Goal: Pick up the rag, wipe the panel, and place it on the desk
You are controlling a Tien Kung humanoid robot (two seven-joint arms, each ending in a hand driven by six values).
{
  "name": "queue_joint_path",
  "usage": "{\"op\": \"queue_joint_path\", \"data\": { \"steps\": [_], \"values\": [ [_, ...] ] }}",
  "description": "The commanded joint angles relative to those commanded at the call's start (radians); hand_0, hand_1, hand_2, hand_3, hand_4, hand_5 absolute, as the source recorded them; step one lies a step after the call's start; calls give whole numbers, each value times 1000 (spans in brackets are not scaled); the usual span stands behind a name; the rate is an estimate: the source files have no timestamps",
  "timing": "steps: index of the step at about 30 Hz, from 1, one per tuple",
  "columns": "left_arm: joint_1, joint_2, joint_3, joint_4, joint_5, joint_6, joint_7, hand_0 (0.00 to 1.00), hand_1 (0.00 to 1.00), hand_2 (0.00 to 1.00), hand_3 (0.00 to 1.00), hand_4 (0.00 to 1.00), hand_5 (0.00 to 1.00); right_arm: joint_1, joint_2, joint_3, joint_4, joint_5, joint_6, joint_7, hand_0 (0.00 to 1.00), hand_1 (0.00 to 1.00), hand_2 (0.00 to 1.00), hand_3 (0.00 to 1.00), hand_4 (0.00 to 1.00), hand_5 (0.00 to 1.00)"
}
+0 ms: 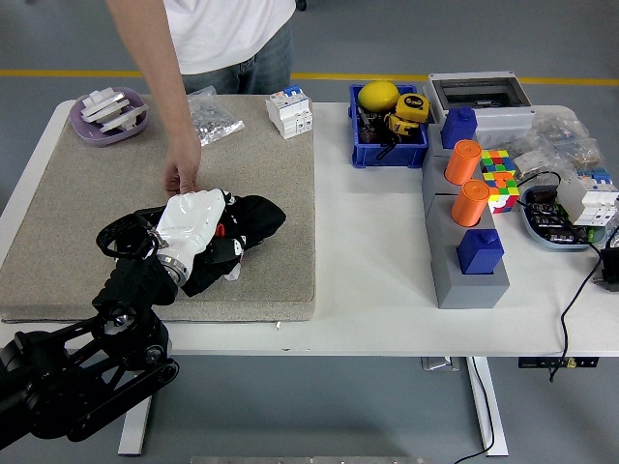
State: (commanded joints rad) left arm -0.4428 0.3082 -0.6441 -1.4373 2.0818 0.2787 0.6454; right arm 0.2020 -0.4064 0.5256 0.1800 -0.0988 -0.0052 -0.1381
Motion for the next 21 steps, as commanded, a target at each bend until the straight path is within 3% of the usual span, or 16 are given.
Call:
{"op": "queue_joint_path", "data": {
  "steps": [21],
  "values": [
    [133,71,-171,7,44,-5,0,202,122,480,407,124,2,-11,-2,25,0,-11,-2,0,708,501,632,619,998,558]
  ]
}}
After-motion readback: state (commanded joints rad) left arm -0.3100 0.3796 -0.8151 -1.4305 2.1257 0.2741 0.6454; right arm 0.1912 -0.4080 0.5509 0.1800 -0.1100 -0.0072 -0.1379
